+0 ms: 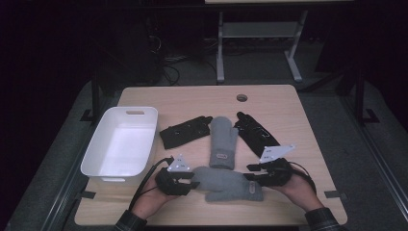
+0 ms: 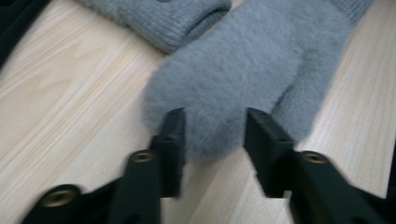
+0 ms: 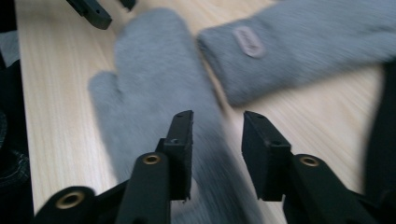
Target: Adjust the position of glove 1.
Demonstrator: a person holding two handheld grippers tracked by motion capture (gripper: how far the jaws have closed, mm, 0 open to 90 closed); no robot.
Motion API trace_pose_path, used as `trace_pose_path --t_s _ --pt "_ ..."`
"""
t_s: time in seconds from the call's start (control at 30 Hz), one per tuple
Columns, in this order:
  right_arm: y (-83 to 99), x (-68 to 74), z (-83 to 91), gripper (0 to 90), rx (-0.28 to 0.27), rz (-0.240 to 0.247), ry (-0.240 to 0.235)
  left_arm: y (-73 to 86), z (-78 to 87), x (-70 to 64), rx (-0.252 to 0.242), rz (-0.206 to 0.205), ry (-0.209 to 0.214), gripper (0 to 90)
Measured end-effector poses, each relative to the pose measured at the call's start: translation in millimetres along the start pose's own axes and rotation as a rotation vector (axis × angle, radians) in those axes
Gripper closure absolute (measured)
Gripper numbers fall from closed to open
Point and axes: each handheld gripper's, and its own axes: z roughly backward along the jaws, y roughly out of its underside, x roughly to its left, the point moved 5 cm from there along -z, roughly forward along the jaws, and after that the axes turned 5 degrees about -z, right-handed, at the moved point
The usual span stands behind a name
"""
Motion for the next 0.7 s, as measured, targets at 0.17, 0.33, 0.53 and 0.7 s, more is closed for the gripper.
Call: trace_pose_path --t_s 0.17,0.33,0.53,0.7 --pt "-13.3 17.0 -23.1 55.9 0.027 0.061 -0.052 8.2 0.0 0.3 0.02 0.02 -0.015 33.4" --pt "-19.2 26.4 -42.5 54.0 0.062 0.145 -0.071 12.2 -4.4 0.6 0.034 0.025 -0.01 23.7" --pt "-13.6 30.4 -61.0 58.3 0.127 0.209 -0.05 15.5 -9.8 2.4 0.047 0.043 -0.012 17.6" --pt "-8.7 32.2 -65.6 72.5 0.13 0.232 -0.035 15.6 -10.9 2.2 0.052 0.038 -0.011 17.6"
